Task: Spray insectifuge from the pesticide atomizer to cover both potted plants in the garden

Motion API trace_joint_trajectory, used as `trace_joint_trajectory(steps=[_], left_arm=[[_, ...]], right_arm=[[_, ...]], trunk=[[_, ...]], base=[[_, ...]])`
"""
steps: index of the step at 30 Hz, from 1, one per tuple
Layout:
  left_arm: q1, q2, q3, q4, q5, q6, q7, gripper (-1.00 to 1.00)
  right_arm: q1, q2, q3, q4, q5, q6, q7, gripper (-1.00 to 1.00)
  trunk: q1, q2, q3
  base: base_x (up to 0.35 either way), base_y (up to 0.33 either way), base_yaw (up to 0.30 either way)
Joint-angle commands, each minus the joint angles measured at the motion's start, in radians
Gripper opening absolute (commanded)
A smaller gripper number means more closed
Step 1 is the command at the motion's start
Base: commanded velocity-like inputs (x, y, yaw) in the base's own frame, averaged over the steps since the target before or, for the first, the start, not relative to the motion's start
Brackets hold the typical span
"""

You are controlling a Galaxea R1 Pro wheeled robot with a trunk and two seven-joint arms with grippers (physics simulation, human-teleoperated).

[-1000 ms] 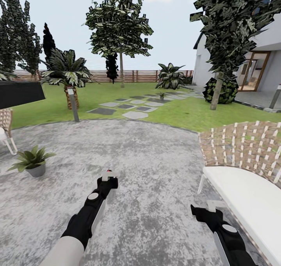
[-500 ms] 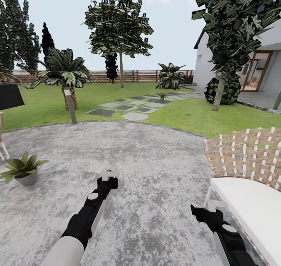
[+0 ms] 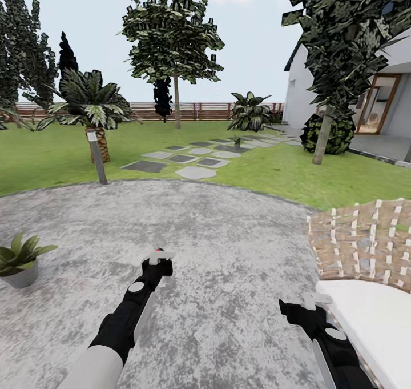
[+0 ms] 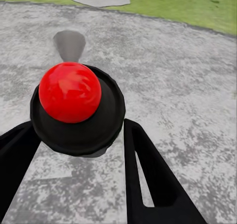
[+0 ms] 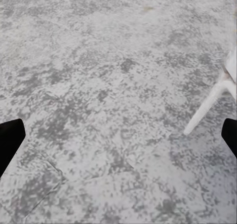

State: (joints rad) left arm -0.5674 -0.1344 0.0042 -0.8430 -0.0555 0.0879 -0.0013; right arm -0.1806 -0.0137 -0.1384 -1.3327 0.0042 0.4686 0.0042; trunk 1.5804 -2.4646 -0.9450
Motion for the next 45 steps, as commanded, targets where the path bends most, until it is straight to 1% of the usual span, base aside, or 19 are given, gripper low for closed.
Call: trace_joint_trajectory(steps=[1,30,45], left_arm=[[0.000,0.000,0.000,-0.002,-0.006,0.006,0.000,-1.00],[0.000,-0.001,0.000,-0.002,-0.006,0.006,0.000,-1.00],[0.000,-0.001,0.000,-0.002,-0.006,0.006,0.000,-1.00]], right_arm=[[0.000,0.000,0.000,-0.001,0.000,0.005,0.000,1.00],[0.000,0.001,-0.001,-0.004,0.002,0.006,-0.008,1.00],[0.000,0.000,0.000,-0.002,0.002,0.007,0.000,1.00]], trunk=[[0.000,0.000,-0.001],[0.000,0.000,-0.001],[0.000,0.000,-0.001]], base=[[0.333,-0.012,0.000],[0.333,-0.001,0.000],[0.333,0.000,0.000]])
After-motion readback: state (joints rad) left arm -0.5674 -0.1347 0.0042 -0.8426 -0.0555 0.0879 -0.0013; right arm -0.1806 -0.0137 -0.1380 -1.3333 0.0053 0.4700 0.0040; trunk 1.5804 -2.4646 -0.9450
